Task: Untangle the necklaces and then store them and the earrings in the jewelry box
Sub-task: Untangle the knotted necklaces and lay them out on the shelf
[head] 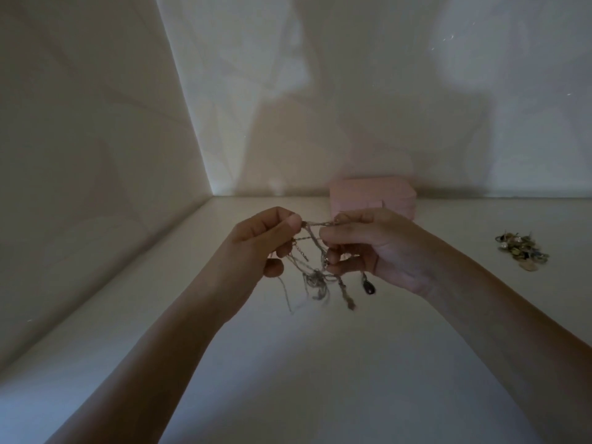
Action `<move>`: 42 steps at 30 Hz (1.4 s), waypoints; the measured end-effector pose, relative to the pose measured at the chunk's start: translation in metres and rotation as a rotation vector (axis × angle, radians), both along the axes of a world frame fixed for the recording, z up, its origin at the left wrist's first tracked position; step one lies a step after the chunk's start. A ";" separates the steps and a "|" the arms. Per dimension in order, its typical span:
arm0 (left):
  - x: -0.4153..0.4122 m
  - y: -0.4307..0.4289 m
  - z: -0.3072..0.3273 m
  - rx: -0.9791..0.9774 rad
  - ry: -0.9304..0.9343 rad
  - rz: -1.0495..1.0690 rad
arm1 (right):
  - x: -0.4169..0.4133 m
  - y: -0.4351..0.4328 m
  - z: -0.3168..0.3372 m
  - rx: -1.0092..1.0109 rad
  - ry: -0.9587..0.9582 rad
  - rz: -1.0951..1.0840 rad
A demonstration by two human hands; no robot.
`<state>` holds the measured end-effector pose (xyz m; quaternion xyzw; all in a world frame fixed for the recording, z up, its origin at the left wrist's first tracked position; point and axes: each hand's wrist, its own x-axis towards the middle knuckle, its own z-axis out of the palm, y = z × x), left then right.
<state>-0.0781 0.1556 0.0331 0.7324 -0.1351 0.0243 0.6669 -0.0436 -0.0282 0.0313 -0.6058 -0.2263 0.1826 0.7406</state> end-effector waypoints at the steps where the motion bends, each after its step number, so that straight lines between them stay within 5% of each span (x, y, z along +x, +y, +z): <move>1: 0.000 0.000 0.000 -0.070 0.028 -0.023 | 0.001 0.000 -0.001 0.004 0.005 -0.013; 6: 0.000 -0.001 0.006 -0.439 0.215 -0.159 | 0.000 0.002 0.000 0.068 0.022 -0.051; 21: 0.008 0.007 0.001 -0.273 0.184 -0.091 | 0.011 0.005 -0.007 0.363 0.343 -0.270; 28: 0.006 0.006 0.001 -0.633 0.373 -0.253 | 0.006 0.004 -0.006 0.184 0.359 -0.144; 32: 0.010 0.019 0.001 -0.596 0.425 -0.483 | 0.006 0.006 -0.008 0.171 0.367 -0.053; 37: 0.015 0.036 0.011 -0.503 0.302 -0.382 | 0.015 -0.002 -0.003 0.343 0.387 -0.298; 42: 0.023 0.046 0.004 -0.345 0.533 -0.570 | 0.019 -0.005 -0.009 0.252 0.503 -0.294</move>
